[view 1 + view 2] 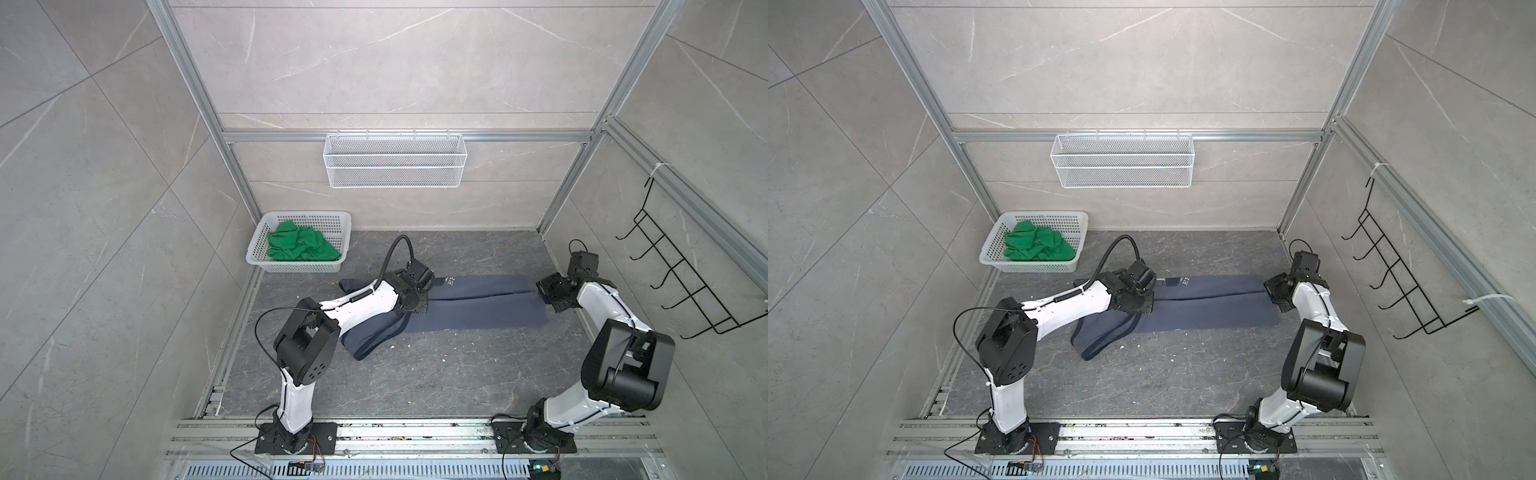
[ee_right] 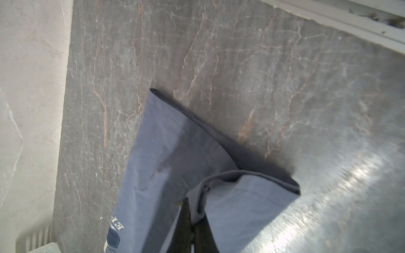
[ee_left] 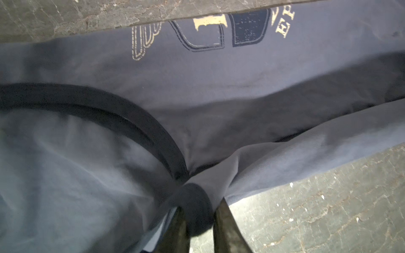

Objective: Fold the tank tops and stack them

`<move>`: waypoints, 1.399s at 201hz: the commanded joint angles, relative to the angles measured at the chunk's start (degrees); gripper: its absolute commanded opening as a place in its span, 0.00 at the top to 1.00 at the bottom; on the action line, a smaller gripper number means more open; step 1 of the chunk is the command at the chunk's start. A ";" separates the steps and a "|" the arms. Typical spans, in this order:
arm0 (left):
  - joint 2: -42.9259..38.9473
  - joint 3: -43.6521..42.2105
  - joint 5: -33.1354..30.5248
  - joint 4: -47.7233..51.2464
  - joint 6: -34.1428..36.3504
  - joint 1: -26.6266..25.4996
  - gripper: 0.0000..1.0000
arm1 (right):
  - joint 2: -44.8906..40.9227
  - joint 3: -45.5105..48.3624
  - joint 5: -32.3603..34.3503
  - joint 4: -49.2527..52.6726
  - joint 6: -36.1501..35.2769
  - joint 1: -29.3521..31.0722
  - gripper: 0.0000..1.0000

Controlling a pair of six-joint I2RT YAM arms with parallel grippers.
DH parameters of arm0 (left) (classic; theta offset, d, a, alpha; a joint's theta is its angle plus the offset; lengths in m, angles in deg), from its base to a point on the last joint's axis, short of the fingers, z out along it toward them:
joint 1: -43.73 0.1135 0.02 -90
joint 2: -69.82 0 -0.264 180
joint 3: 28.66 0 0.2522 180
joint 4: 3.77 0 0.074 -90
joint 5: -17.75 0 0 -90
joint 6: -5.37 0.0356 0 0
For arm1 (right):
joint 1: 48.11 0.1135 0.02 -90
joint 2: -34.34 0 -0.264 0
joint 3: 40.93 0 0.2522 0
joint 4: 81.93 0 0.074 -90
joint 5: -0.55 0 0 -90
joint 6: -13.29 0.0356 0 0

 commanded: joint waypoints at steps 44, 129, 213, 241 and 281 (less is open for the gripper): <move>5.56 5.62 1.05 1.33 1.48 2.65 0.76 | 6.77 -4.79 0.01 -5.38 0.19 2.99 1.00; 10.03 9.31 2.07 1.33 2.36 5.15 0.57 | 13.87 -10.69 4.79 -0.73 -1.11 3.58 0.64; -6.69 -2.62 -2.33 1.52 3.70 4.40 0.34 | -1.64 0.44 5.00 -1.29 -6.79 7.13 0.38; -17.54 -14.62 -5.08 3.72 1.82 2.68 0.34 | -8.95 8.44 1.12 -2.72 -9.46 9.96 0.38; -25.24 -24.19 -6.79 15.82 -1.87 -1.39 0.35 | -16.13 16.66 -2.85 -1.98 -11.81 10.86 0.38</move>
